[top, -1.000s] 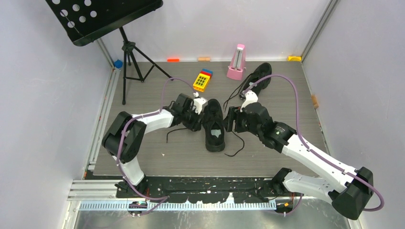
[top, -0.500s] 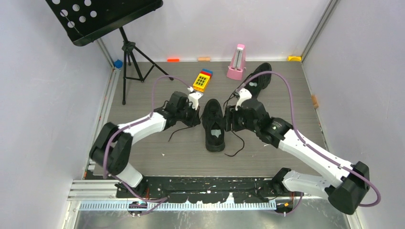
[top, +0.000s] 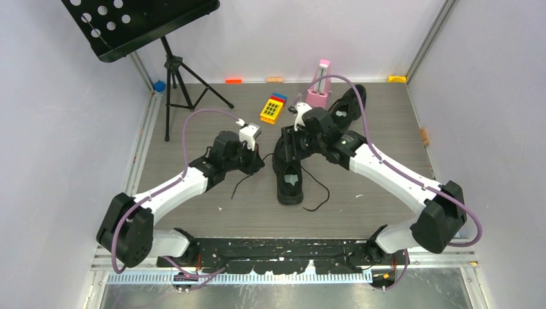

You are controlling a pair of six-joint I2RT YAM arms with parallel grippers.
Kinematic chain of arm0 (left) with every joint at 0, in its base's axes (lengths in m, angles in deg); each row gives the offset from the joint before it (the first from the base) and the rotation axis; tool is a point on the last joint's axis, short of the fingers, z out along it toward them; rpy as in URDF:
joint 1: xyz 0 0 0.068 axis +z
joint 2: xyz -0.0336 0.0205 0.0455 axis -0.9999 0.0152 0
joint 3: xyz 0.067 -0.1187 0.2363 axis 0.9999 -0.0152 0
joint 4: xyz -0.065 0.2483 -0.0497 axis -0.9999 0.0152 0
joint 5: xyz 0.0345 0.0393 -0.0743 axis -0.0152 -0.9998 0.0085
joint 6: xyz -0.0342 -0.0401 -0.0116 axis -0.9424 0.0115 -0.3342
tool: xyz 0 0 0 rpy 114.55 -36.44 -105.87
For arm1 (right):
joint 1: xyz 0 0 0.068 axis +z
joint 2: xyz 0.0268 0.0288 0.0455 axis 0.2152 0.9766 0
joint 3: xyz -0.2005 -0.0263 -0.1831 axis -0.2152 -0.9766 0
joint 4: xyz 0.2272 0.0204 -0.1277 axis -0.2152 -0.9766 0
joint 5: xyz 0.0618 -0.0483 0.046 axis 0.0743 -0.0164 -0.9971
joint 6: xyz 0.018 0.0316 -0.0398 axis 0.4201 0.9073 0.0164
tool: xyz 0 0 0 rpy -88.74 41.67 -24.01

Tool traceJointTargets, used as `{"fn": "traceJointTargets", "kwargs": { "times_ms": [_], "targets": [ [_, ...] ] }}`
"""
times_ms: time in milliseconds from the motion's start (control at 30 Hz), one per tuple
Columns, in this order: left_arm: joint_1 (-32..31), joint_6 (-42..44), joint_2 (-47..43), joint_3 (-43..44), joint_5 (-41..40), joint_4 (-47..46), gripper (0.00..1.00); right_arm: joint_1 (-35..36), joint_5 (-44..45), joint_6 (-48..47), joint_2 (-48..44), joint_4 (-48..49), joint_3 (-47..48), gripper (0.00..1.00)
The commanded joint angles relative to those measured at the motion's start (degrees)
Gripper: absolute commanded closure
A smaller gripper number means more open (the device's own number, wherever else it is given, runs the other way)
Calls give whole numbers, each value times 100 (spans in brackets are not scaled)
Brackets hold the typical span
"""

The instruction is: Tie the shoes

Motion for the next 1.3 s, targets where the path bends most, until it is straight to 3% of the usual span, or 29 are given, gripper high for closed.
{"fn": "traceJointTargets", "kwargs": {
  "times_ms": [0,133,500,1267],
  "targets": [
    [-19,-305,-91,39,125,-702,100,-155,-172,103,393,-224,708,38],
    [-19,-536,81,-16,259,-1038,100,-283,-545,563,593,-227,835,29],
    [-19,-929,223,-165,372,-1763,100,-393,-726,1792,1066,33,942,34],
    [-36,-1034,534,15,590,-1965,100,-393,-165,1322,1665,-135,1289,38]
  ]
}}
